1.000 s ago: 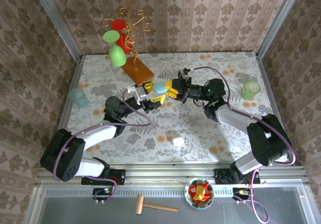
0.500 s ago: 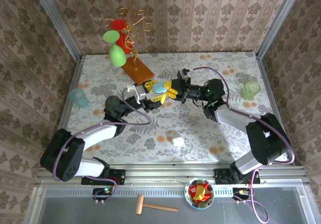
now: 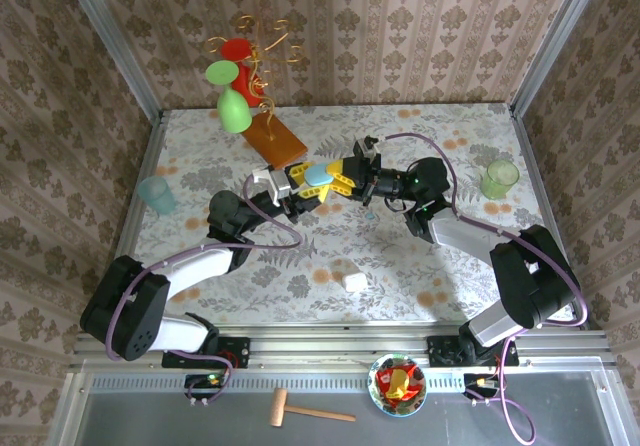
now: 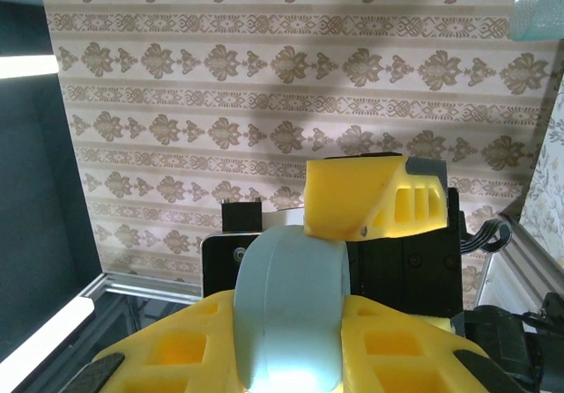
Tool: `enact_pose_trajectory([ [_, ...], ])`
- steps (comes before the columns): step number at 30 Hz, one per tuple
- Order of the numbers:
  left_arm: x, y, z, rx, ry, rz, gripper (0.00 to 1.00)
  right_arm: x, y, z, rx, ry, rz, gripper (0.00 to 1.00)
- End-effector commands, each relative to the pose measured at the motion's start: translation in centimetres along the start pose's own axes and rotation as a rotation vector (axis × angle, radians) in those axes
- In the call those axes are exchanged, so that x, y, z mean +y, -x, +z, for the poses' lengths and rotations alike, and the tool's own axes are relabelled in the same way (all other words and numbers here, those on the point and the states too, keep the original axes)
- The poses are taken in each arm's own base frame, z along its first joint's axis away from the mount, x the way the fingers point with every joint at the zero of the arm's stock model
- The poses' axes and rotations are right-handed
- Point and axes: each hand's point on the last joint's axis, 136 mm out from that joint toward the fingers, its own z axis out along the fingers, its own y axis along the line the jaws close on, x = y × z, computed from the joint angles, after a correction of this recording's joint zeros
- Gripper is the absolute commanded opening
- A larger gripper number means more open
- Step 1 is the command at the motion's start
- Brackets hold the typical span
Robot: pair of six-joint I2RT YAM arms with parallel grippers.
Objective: Insert the wireless bluetooth earbuds into the charging case
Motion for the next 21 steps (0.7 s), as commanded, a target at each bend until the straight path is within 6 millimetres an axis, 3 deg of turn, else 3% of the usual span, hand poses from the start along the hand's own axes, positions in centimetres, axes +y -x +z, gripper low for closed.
enact_pose_trajectory([
  [1,-1.1,1.2,0.4,-0.034,-0.062,0.030,0.34,1.4,0.3,0.2,-0.019,0.040,-0.043,0.17],
  [9,-1.0,0.7,0.0,-0.006,-0.045,0.014,0.31,0.9,0.2,-0.4,-0.035,-0.061,-0.146,0.69],
  [18,-2.0,-0.4,-1.5,0.133,-0.092,-0.091,0.31,-0.7,-0.6,-3.8,-0.040,-0.471,-0.542,0.90],
  [21,-2.9,-0.5,-2.0,0.166,-0.129,-0.124,0.31,-0.3,-1.0,-4.5,-0.015,-0.547,-0.723,0.88],
])
